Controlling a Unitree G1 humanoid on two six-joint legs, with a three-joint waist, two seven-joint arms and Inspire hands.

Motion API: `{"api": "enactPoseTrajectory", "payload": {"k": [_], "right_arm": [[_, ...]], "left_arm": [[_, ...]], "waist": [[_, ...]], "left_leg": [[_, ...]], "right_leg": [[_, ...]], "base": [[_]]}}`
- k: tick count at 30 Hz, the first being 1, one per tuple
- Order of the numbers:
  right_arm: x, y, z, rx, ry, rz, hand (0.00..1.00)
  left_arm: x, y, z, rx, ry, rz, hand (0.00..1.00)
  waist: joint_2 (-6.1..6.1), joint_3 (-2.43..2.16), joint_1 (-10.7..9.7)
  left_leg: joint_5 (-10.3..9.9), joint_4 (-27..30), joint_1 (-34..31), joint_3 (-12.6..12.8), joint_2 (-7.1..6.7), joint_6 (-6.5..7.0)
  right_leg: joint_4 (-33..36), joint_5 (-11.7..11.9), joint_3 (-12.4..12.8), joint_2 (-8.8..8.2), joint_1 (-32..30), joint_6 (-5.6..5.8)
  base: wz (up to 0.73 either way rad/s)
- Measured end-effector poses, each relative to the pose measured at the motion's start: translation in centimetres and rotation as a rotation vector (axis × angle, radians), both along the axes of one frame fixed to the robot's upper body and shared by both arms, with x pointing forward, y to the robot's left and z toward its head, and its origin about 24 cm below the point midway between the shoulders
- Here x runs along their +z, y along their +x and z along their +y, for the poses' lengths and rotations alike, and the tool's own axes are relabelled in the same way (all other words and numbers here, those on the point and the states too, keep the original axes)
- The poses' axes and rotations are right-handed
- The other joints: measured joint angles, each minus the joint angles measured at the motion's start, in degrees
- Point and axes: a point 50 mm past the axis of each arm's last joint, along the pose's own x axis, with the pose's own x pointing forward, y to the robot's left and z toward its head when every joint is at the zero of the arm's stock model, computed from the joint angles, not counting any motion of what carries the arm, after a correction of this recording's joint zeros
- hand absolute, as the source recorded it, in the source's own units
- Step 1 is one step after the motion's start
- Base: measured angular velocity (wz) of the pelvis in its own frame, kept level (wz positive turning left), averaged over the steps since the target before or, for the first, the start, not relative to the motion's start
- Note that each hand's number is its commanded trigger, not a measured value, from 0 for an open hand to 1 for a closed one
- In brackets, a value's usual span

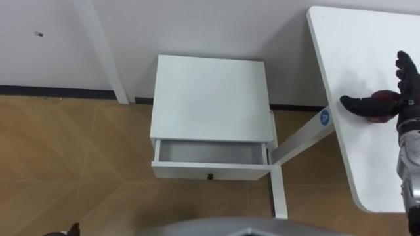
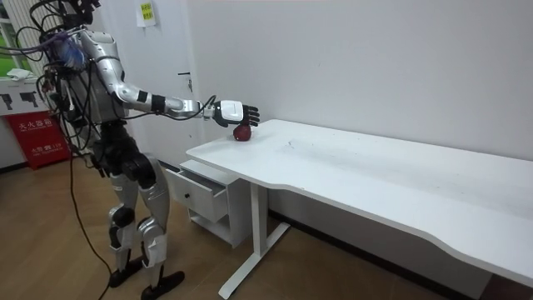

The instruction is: Put apple and close drawer

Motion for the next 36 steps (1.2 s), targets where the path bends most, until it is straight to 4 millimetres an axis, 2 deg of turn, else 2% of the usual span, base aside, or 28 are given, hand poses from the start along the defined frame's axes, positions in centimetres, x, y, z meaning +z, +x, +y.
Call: {"api": "enactPoseTrajectory", "payload": {"k": [4,6,8,16,19,20,27,29,30,31,32,36], "right_arm": [[0.0,0.0,0.0,0.005,-0.006,0.007,0.00],[-0.2,-0.1,-0.1,-0.004,0.001,0.011,0.00],[-0.5,-0.3,-0.3,-0.013,0.011,0.009,0.00],[-1.6,-1.4,-1.5,-0.082,0.031,0.053,0.00],[-1.8,-1.6,-1.6,-0.091,0.032,0.068,0.00],[-1.9,-1.7,-1.6,-0.092,0.032,0.074,0.00],[-3.4,-2.8,-2.0,-0.111,0.025,0.163,0.00],[-3.4,-2.8,-2.0,-0.111,0.026,0.166,0.02],[-3.5,-2.8,-2.0,-0.112,0.026,0.168,0.42],[-3.5,-2.8,-2.0,-0.113,0.027,0.170,0.97],[-3.6,-2.9,-2.0,-0.115,0.028,0.173,1.00],[-3.7,-2.9,-2.0,-0.105,0.023,0.180,1.00]], "left_arm": [[0.0,0.0,0.0,0.000,0.001,0.001,0.00],[0.0,-0.1,0.0,0.002,0.000,0.004,0.00],[0.0,-0.2,0.0,0.005,-0.001,0.005,0.00],[-0.2,-0.8,-0.1,0.013,-0.006,0.027,0.00],[-0.2,-0.9,0.0,0.013,-0.006,0.029,0.00],[-0.1,-0.8,0.0,0.013,-0.006,0.029,0.00],[-0.3,-1.1,0.1,0.019,-0.006,0.054,0.00],[-0.3,-1.0,0.0,0.019,-0.007,0.052,0.00],[-0.3,-0.9,0.1,0.018,-0.006,0.051,0.00],[-0.3,-0.9,0.1,0.018,-0.006,0.050,0.00],[-0.3,-0.8,0.1,0.017,-0.005,0.049,0.00],[-0.3,-0.6,0.1,0.017,-0.006,0.047,0.00]], "waist": [[0.08,-0.24,0.08],[0.36,-0.73,0.21],[0.59,-0.88,0.16],[0.87,-0.54,0.39],[0.77,-0.19,0.24],[0.91,-0.21,0.23],[0.00,0.21,0.09],[-0.27,0.19,0.06],[-0.44,0.07,0.08],[-0.49,0.02,0.12],[-0.59,-0.04,0.13],[-0.64,-0.11,0.01]], "left_leg": [[0.00,0.02,0.00,0.01,0.04,0.00],[0.00,0.11,0.09,0.01,0.05,0.00],[0.00,0.16,0.29,0.01,0.04,0.00],[-0.03,0.03,1.16,-0.04,0.05,-0.02],[-0.02,0.09,1.08,-0.09,0.06,-0.03],[-0.02,0.10,1.02,-0.08,0.04,-0.03],[-0.01,-0.01,0.91,-0.08,-0.28,-0.04],[-0.01,-0.01,0.81,-0.08,-0.26,-0.04],[-0.01,-0.03,0.81,-0.08,-0.26,-0.04],[-0.01,-0.05,0.81,-0.08,-0.26,-0.04],[-0.01,-0.08,0.82,-0.08,-0.27,-0.04],[-0.01,0.03,0.83,-0.07,-0.26,-0.04]], "right_leg": [[-0.04,0.00,-0.01,0.00,0.03,0.00],[-0.04,0.00,-0.01,-0.02,0.16,0.00],[-0.12,0.00,0.00,-0.04,0.43,0.00],[-0.48,0.07,-0.05,-0.05,1.80,-0.11],[-0.42,0.10,-0.04,-0.04,1.84,-0.16],[-0.47,0.10,-0.06,-0.04,1.78,-0.17],[-0.99,0.09,-0.07,0.06,1.76,-0.14],[-1.00,0.09,-0.06,0.07,1.60,-0.14],[-1.01,0.09,-0.07,0.07,1.60,-0.14],[-1.00,0.09,-0.07,0.07,1.61,-0.14],[-1.01,0.09,-0.06,0.06,1.61,-0.14],[-1.00,0.10,-0.76,-0.07,1.66,-0.12]], "base": [[0.00],[0.00],[0.00],[0.01],[0.03],[0.00],[0.00],[0.00],[0.00],[0.00],[0.00],[0.00]]}}
